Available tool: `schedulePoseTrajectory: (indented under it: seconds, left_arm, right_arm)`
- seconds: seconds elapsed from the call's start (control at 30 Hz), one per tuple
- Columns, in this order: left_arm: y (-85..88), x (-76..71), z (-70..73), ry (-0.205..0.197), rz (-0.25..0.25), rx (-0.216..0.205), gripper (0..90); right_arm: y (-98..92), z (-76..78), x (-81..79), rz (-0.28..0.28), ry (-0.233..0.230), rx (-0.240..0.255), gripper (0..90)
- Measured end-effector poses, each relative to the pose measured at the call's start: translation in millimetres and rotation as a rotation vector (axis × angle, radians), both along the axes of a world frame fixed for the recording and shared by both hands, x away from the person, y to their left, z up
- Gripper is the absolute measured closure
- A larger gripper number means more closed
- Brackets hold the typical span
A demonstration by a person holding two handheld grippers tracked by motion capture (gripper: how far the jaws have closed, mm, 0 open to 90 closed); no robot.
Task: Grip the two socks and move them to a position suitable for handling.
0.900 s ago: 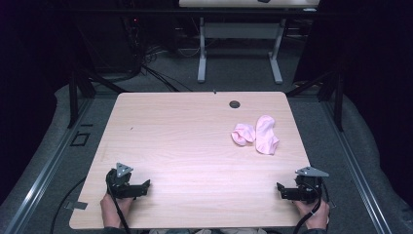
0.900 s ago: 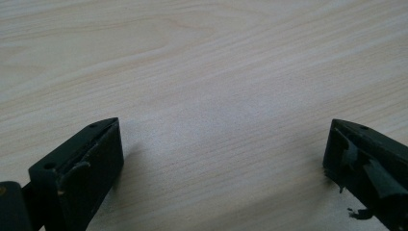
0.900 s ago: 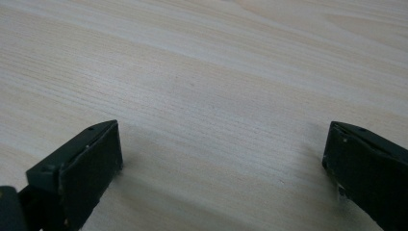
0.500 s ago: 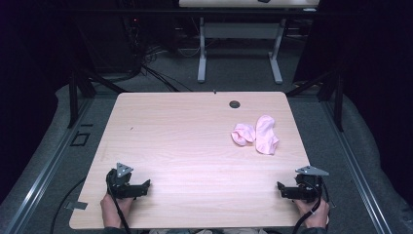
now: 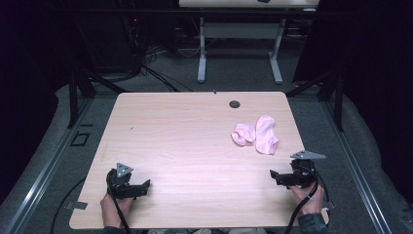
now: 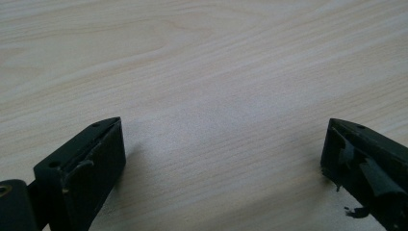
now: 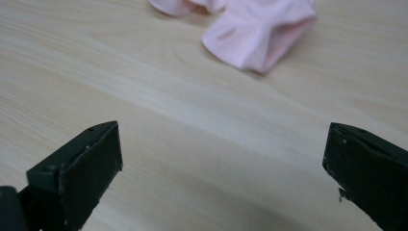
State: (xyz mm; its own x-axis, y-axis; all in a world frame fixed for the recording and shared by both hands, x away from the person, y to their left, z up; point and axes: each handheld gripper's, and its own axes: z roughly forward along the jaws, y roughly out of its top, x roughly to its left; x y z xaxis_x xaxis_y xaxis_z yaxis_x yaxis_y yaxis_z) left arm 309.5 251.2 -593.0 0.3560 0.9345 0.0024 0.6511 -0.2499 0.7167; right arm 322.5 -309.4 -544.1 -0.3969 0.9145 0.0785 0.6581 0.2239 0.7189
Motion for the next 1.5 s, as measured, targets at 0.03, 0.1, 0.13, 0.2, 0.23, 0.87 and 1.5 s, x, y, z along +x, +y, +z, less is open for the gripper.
schedulePoseTrajectory:
  seconds: [0.03,0.1,0.13,0.2,0.23,0.87,1.5]
  left_arm:
    - [0.0,0.0,0.0,-0.001,0.0,0.0,1.6]
    - [0.0,0.0,-0.1,-0.001,0.0,0.0,1.7]
    - [0.0,0.0,0.0,-0.001,0.0,0.001,1.6]
    - [0.0,0.0,0.0,-0.001,0.0,0.001,1.6]
    - [-0.1,0.0,-0.1,-0.001,0.001,-0.001,1.6]
    - [0.1,0.1,-0.1,-0.001,0.0,-0.002,1.8]
    - [0.4,-0.2,0.2,0.002,-0.005,0.001,2.0]
  right_arm:
    - [3.9,3.3,5.8,0.014,0.007,-0.004,0.0]
    - [7.5,6.5,11.2,0.034,0.01,0.005,0.0]
    - [17.2,12.3,24.2,0.067,0.022,0.003,0.0]
    - [25.0,16.7,34.2,0.091,0.025,0.002,0.0]
    - [29.6,19.0,40.0,0.104,0.034,-0.001,0.0]
    - [91.4,22.9,151.9,0.193,0.086,-0.08,6.9]
    - [108.1,-16.8,183.9,0.117,0.175,-0.135,75.8]
